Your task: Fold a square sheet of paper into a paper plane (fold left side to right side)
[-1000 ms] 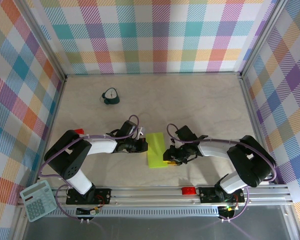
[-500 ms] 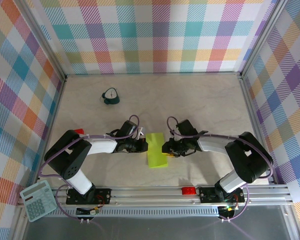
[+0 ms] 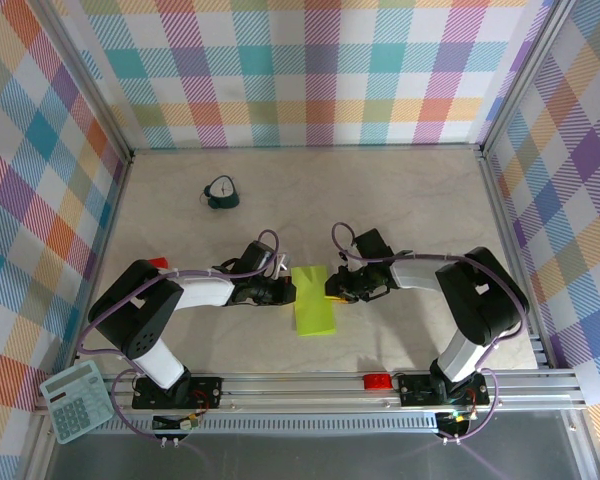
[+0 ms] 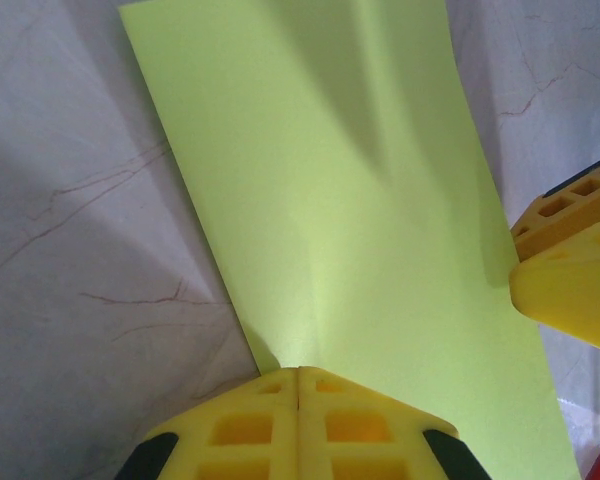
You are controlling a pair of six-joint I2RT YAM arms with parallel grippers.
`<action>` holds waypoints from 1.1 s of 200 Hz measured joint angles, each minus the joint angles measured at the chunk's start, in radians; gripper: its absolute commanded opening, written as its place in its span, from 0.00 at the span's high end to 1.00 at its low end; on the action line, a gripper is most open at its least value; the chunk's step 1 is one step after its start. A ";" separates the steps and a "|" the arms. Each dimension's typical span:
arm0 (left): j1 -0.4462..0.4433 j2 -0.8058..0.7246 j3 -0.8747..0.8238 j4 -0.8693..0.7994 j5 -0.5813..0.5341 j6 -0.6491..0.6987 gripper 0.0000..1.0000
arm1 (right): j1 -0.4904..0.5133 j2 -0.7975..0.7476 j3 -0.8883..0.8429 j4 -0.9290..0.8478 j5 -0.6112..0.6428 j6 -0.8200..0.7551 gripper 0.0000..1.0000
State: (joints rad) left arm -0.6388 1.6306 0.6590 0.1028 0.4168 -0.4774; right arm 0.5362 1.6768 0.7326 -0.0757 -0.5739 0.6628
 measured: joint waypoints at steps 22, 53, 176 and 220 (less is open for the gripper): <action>0.000 0.000 0.000 0.000 0.000 0.000 1.00 | -0.006 0.000 0.002 0.000 -0.004 -0.007 0.87; 0.000 0.000 0.008 -0.015 -0.007 0.003 1.00 | -0.007 0.000 0.002 0.000 -0.013 -0.017 0.95; -0.113 -0.363 0.031 -0.207 -0.124 0.116 0.50 | -0.014 -0.042 -0.003 -0.006 -0.041 0.144 1.00; -0.330 -0.434 0.017 -0.262 -0.231 0.143 0.44 | -0.014 -0.045 -0.014 -0.006 -0.040 0.198 1.00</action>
State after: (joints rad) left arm -0.9688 1.1969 0.6758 -0.1593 0.1856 -0.3340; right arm 0.5220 1.6314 0.7181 -0.0822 -0.6136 0.8604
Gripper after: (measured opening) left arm 0.550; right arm 0.051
